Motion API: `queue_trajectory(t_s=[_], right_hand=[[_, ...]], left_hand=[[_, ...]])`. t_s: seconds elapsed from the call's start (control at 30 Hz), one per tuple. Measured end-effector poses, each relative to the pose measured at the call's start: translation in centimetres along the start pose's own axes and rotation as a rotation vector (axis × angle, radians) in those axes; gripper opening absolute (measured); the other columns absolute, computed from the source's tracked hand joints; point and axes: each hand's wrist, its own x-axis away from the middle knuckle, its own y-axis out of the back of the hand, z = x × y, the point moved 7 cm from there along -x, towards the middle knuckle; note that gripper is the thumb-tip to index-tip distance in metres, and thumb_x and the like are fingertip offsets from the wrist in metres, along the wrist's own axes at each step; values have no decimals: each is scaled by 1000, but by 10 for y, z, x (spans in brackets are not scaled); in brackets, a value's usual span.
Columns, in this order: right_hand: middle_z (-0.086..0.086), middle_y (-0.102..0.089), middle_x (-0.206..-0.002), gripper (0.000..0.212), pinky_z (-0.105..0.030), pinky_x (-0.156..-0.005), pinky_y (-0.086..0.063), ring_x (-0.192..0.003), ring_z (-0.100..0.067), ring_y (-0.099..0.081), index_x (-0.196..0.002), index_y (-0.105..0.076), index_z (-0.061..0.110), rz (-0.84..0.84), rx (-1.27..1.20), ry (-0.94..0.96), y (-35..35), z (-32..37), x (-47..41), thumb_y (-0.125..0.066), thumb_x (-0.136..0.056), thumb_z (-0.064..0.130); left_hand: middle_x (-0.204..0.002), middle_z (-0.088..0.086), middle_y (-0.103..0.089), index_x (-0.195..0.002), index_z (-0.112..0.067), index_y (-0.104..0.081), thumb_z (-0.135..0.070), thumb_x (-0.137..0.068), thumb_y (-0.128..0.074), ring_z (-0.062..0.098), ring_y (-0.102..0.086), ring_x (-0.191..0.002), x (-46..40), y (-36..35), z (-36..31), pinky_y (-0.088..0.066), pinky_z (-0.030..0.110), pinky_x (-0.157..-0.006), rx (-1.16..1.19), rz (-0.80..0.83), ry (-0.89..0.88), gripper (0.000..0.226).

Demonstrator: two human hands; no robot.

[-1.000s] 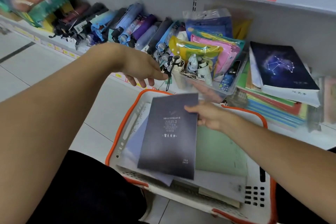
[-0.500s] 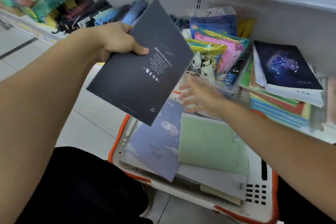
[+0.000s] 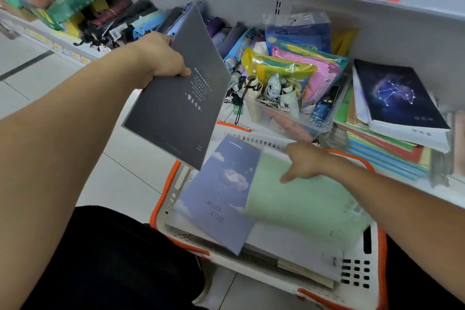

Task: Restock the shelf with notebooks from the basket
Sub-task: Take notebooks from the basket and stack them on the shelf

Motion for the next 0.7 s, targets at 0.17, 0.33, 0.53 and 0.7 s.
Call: queue_trajectory(t_s=[0.17,0.33,0.53,0.7], right_hand=[[-8,-69,-93,34,-24,-54,-48,-66,-17,-64,-99,-61,12,-299,-449,-189,144,-10,29,-80,-79,32],[-8,-59,-77,7,-33,-37,-53,-56,-17,-62,-90,-53,9,-302,-1113,-74,224,27,61,-52,-95,4],[-14,-49,-65,10,-42,-43,-55,-38,-22,-55,-86,-50,0,-454,-1268,41,240,52,84,-40,-89,-2],[-22,-53,-50,11,-48,-39,-54,-39,-36,-62,-81,-48,-2,-590,-1171,43,249,44,89,-45,-90,4]], left_hand=[[-111,14,-64,-116,-7,-60,-11,-83,-71,34,-66,-90,10,-9,-19,-58,41,-66,-149,-60,-109,36],[-107,11,-67,-109,-10,-63,-14,-84,-62,31,-65,-98,44,-53,-72,-57,41,-85,-175,-40,-306,25],[-87,7,-68,-95,-9,-65,-5,-89,-50,22,-63,-80,78,-87,-105,-51,22,-63,57,72,-369,17],[-92,13,-70,-103,-6,-70,-17,-93,-57,21,-58,-79,84,-101,-105,-47,30,-70,268,196,-291,19]])
